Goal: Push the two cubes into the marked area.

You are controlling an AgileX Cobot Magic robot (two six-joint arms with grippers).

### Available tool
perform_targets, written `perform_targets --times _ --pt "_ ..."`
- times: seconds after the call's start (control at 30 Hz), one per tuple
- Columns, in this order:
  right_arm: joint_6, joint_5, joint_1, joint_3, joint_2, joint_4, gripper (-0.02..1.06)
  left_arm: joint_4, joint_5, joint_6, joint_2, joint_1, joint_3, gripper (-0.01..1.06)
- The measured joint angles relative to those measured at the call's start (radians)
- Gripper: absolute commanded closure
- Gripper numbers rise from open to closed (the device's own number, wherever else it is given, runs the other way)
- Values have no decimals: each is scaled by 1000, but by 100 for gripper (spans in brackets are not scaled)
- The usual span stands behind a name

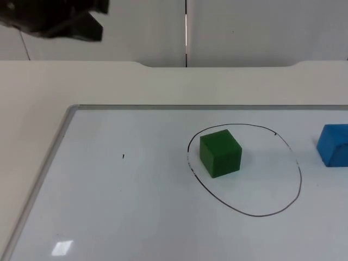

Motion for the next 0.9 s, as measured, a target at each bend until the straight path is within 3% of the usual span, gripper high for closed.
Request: perform_targets --times 0.3,0.9 --pt "0 0 0 0 0 0 -1 229 29 -203 -209 4 0 105" --pt "0 0 0 0 0 0 -1 395 107 -352 -488 4 21 105"
